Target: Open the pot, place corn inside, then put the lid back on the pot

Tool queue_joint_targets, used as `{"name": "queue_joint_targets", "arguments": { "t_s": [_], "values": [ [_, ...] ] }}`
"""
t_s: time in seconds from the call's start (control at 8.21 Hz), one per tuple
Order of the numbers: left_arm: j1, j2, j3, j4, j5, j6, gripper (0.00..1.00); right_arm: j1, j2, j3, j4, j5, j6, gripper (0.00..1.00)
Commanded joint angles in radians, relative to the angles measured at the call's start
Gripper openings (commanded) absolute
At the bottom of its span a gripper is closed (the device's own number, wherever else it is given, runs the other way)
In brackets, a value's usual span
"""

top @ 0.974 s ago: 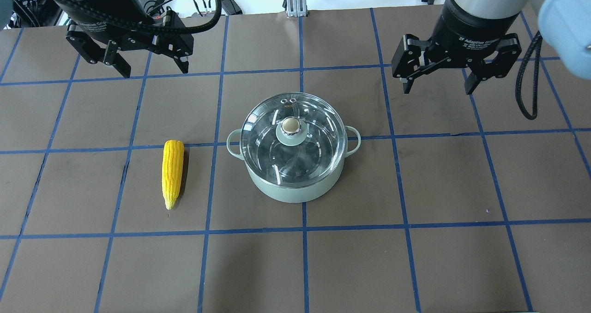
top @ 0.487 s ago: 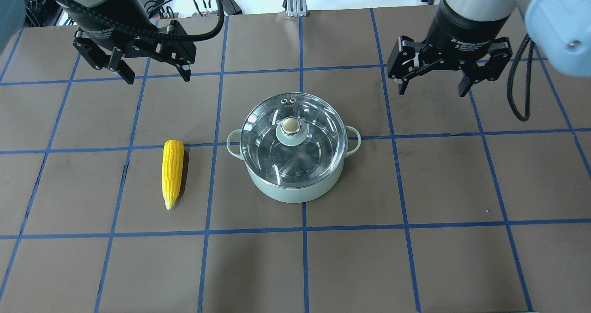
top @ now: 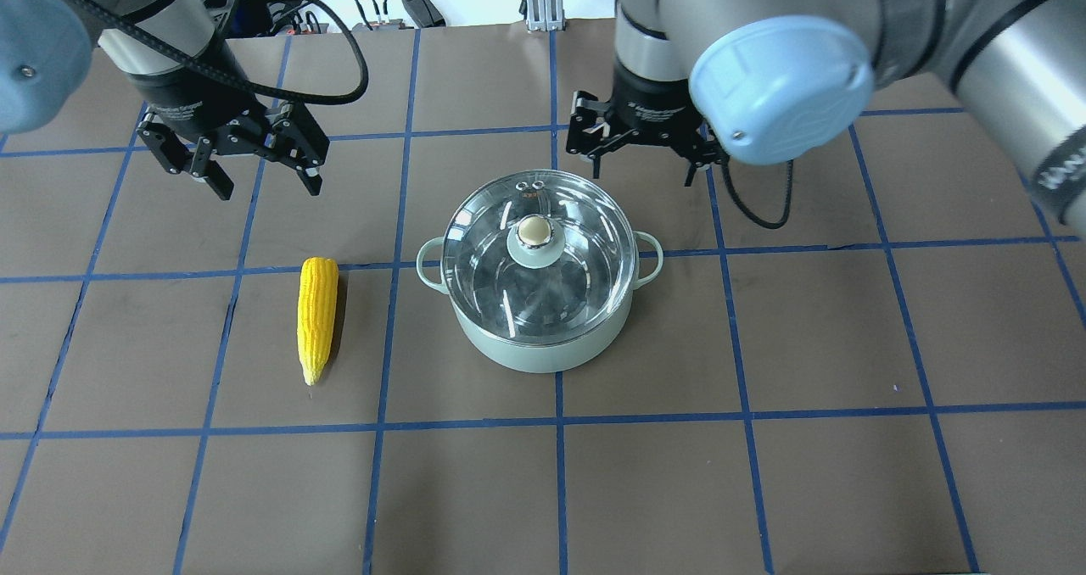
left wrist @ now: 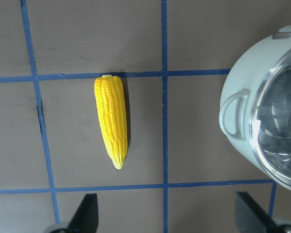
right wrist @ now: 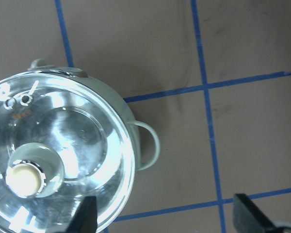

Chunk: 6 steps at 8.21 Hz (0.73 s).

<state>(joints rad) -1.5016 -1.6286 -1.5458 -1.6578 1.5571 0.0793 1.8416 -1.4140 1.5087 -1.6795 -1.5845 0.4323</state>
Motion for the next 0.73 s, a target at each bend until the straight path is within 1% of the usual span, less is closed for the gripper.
{"name": "queue_joint_targets", "arguments": {
  "t_s": [0.0,0.12,0.24,0.37,0.49,0.61],
  "values": [
    [0.113,-0.081,-0.043,0.012,-0.003,0.074,1.00,0.126,0.124,0.008,-0.156,0.009,0.181,1.00],
    [0.118,-0.098,-0.071,0.083,-0.006,0.071,0.89,0.160,0.142,0.010,-0.173,0.008,0.203,1.00],
    [0.118,-0.114,-0.123,0.193,-0.003,0.071,0.90,0.169,0.150,0.018,-0.173,0.009,0.222,1.00],
    [0.118,-0.120,-0.185,0.275,-0.002,0.062,0.90,0.172,0.159,0.025,-0.177,0.008,0.221,1.00],
    [0.119,-0.126,-0.247,0.358,0.003,0.063,0.91,0.173,0.161,0.028,-0.175,0.009,0.209,0.97],
    [0.129,-0.140,-0.296,0.444,0.003,0.062,0.96,0.174,0.164,0.028,-0.175,0.009,0.204,0.89]
  ]
}}
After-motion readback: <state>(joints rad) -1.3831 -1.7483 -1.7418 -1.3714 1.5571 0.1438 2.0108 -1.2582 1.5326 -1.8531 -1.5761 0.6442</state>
